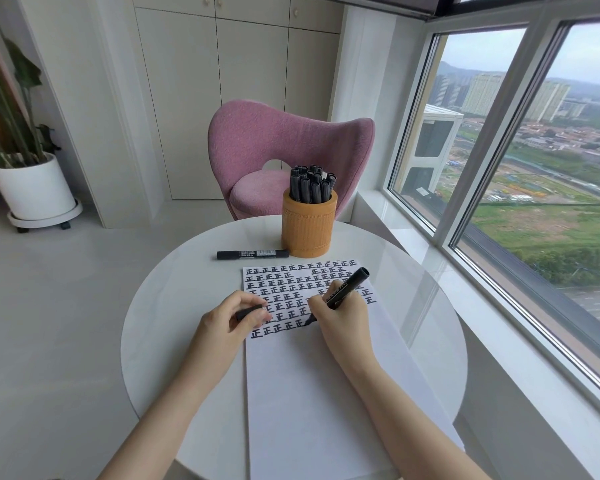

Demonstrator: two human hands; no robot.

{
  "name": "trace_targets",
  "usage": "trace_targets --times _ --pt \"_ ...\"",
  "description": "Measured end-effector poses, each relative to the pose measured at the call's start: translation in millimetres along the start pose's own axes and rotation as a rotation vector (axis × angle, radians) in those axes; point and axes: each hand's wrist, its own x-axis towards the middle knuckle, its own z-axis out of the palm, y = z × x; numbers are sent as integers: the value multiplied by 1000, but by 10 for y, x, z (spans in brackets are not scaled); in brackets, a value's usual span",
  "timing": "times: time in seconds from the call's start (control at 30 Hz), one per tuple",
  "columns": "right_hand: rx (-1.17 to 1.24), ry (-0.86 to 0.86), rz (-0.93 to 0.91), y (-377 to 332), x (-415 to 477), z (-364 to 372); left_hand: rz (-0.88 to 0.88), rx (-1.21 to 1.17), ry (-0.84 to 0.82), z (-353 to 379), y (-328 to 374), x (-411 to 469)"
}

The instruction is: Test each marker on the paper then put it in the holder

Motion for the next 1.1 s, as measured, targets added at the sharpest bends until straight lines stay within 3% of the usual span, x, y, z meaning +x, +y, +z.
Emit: trace_targets --times 0.23,0.5,1.1 --pt "103 32 60 27 41 -51 15 -27 -9 -38 23 9" --pt "563 -99 236 -183 104 -192 -33 -158 32 -68 103 59" --pt "445 -54 106 -455 -56 -68 -16 -295 7 180 423 -24"
